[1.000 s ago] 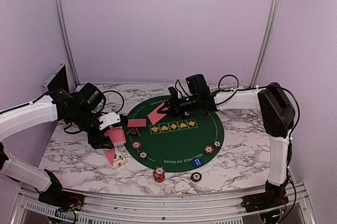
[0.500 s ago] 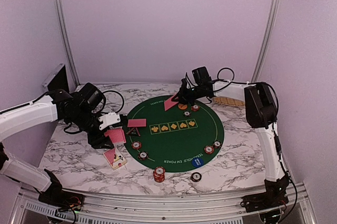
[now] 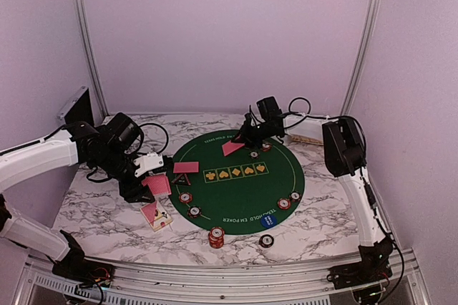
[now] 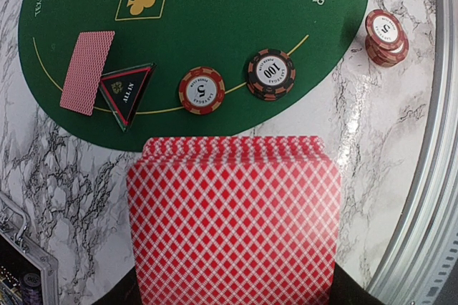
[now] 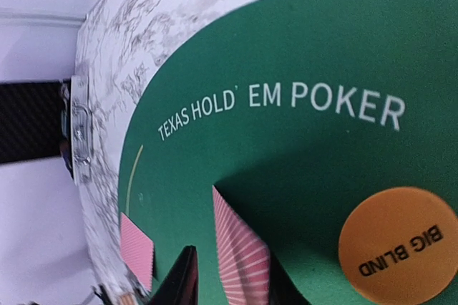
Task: Distribute texas hold em gaming equipment
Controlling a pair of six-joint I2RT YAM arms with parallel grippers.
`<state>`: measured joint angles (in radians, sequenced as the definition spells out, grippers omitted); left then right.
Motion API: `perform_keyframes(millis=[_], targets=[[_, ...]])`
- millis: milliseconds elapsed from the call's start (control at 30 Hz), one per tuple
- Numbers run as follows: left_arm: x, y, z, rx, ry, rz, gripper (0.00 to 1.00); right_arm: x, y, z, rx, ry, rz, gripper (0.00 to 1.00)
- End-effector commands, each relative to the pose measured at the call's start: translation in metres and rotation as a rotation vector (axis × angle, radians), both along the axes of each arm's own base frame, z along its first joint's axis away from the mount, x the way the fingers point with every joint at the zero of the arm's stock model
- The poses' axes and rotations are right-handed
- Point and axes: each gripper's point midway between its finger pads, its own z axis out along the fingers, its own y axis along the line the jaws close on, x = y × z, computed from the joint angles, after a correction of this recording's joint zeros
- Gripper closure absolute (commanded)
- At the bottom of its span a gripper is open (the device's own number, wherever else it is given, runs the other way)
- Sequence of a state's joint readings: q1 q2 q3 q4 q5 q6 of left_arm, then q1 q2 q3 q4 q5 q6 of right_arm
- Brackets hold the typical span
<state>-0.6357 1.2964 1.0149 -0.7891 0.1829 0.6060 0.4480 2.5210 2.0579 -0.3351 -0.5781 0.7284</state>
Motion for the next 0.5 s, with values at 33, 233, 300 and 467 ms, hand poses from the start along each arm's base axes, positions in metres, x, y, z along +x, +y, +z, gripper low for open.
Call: perform_keyframes(millis=[33,233,300,467], targets=[[0.000,-0.002,0.011,-0.031,-0.019,-0.002,1.00,0.021,-0.014,0.016,-0.044,-0.062,-0.031,0.59],[0.000,-0.003,0.011,-0.034,-0.012,-0.003,1.00,0.027,-0.028,0.031,-0.107,-0.110,-0.043,0.44],[0.000,-0.003,0.011,-0.034,-0.013,-0.002,1.00,0.031,-0.038,0.037,-0.130,-0.126,-0.066,0.43],[-0.001,-0.003,0.011,-0.033,-0.014,-0.002,1.00,0.040,-0.057,0.059,-0.201,-0.193,-0.111,0.37]])
